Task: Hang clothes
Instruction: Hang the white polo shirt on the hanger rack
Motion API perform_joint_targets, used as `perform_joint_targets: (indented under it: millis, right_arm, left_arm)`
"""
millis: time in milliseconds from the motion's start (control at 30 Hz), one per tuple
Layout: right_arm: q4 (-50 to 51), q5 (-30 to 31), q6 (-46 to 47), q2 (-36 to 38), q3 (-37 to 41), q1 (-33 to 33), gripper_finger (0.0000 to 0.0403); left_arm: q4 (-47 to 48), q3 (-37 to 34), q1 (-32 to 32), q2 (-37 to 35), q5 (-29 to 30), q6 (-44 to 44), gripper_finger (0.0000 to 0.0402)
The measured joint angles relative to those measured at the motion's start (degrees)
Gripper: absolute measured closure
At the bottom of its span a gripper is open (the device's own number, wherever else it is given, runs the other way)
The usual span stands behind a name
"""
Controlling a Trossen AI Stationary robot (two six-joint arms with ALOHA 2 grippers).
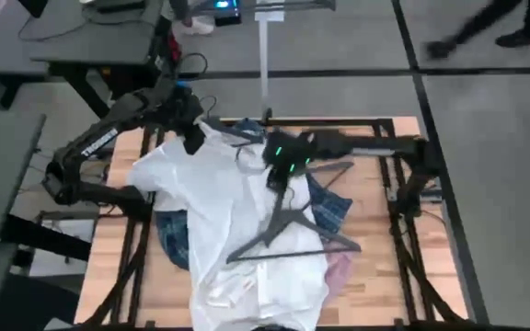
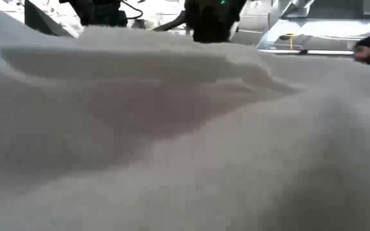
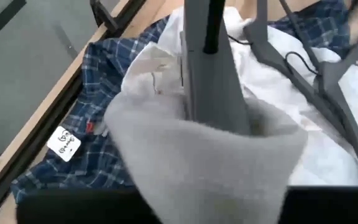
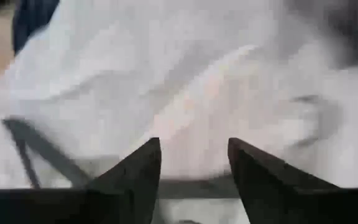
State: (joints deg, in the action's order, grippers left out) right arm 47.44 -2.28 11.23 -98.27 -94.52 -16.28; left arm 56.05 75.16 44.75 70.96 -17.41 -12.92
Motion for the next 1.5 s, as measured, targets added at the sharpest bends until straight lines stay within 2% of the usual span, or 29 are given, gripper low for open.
perform_joint_targets:
  millis: [200,267,333,433,600,867,1067,1167,1267,1500]
  right_arm:
    - [-4.4,-1.1,-7.8,1.4,0.0,-13.9,0.0228]
    - [-7.1,-5.5,-9.0,-0.9,0.0,-17.5,0.0228]
    - [-10.4,-12.7,-8.8,-4.0,0.0,-20.0,0.0228]
    - [-15.0,-21.9,-6.7,-9.4,0.0,-21.3,0.0228]
    - [-23.8,-27.9,-1.1,-16.1,0.2,-21.2,0.0228]
    - [-30.3,-27.6,2.5,-18.5,0.1,-19.0,0.0228]
    - [-32.9,-25.0,3.7,-20.9,-0.2,-15.7,0.0228]
    - [-32.4,-22.8,3.5,-21.5,-0.9,-14.3,0.0228]
    - [-32.0,-17.0,3.2,-21.8,-2.0,-13.5,0.0228]
    - [-29.1,-16.4,2.0,-23.7,-1.9,-13.5,0.0228]
  left_arm:
    - [-0.5,0.0,-2.3,-1.6,-0.2,-0.3,0.0382]
    - [-0.5,0.0,-3.3,-2.0,-0.2,-0.5,0.0382]
    - [-0.5,0.0,-4.0,-2.1,-0.2,0.1,0.0382]
    - [-0.2,0.0,-5.2,-2.1,-0.2,0.6,0.0382]
    - [-0.1,0.0,-6.6,-2.1,0.0,1.0,0.0382]
    - [-0.1,0.0,-8.0,-2.0,0.4,2.4,0.0382]
    - [0.1,0.0,-8.4,-2.0,0.3,3.1,0.0382]
    - [0.2,0.0,-8.6,-2.0,0.4,2.8,0.0382]
    - [0.2,0.0,-8.7,-2.0,0.4,2.8,0.0382]
    - [0.3,0.0,-9.1,-2.0,0.2,2.7,0.0382]
